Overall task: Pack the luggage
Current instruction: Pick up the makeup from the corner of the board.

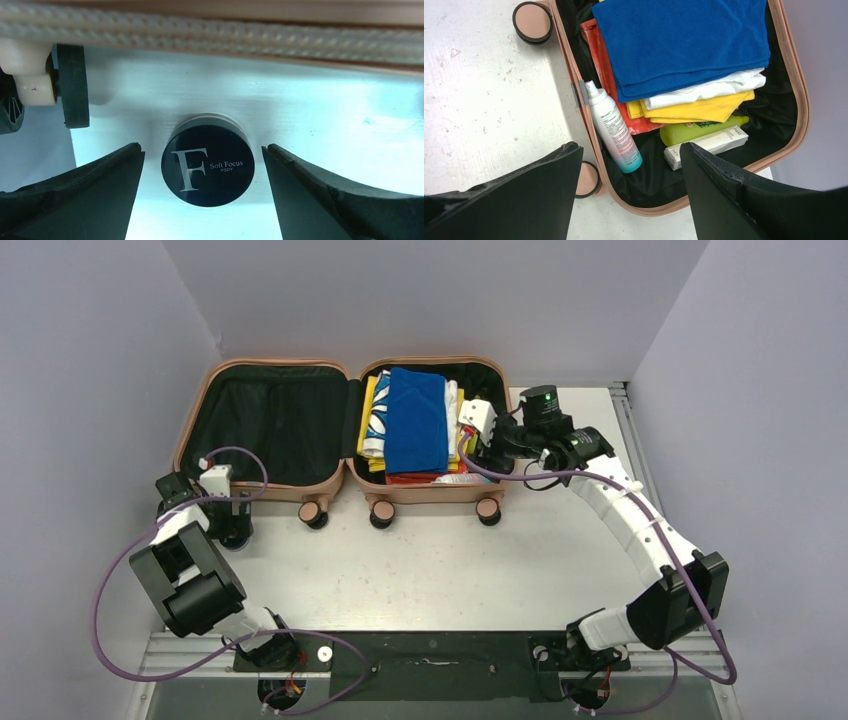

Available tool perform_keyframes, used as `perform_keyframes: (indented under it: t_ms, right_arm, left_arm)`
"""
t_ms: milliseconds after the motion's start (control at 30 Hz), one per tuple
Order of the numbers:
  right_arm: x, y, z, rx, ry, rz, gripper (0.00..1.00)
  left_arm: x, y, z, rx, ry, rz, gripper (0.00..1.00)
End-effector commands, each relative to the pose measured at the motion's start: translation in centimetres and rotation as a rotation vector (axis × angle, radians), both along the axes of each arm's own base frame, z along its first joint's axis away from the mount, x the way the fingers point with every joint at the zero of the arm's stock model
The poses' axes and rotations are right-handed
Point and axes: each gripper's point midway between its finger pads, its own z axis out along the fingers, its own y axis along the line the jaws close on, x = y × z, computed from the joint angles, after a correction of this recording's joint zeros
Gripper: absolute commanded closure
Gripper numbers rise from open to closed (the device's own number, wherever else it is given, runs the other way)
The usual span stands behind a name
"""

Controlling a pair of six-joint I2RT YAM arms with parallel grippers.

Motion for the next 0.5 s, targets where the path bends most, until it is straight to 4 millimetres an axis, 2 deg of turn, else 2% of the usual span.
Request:
perform_keyframes:
  t_ms: [0,167,300,400,467]
  right_arm:
    - [-0.6,0.2,2.1,0.044,-0.064,0.018,0.28]
    - [-0.8,0.1,2.2,0.046,-0.067,0.019,0.28]
    - [-0.9,0.0,2.3,0.044,-0.074,0.017,0.28]
    - [-0.9,0.0,2.2,0.044,-0.070,0.017,0.28]
    - [-0.9,0.1,2.3,0.046,-0.073,0.017,0.28]
  left_arm:
    - [-0.7,0.1,0.1,0.012,0.013,-0.005,0.07]
    - [-0.8,-0.8,-0.6,-0.037,0.028,-0.024,0.09]
    - [-0.8,-0.9,-0.7,-0.046,0.026,-0.022,0.15]
    - [-0.7,-1.0,-0.7,-0.049,0.020,-0.021,0.25]
    - [-0.7,-1.0,-0.6,-0.048,0.018,-0.024,0.37]
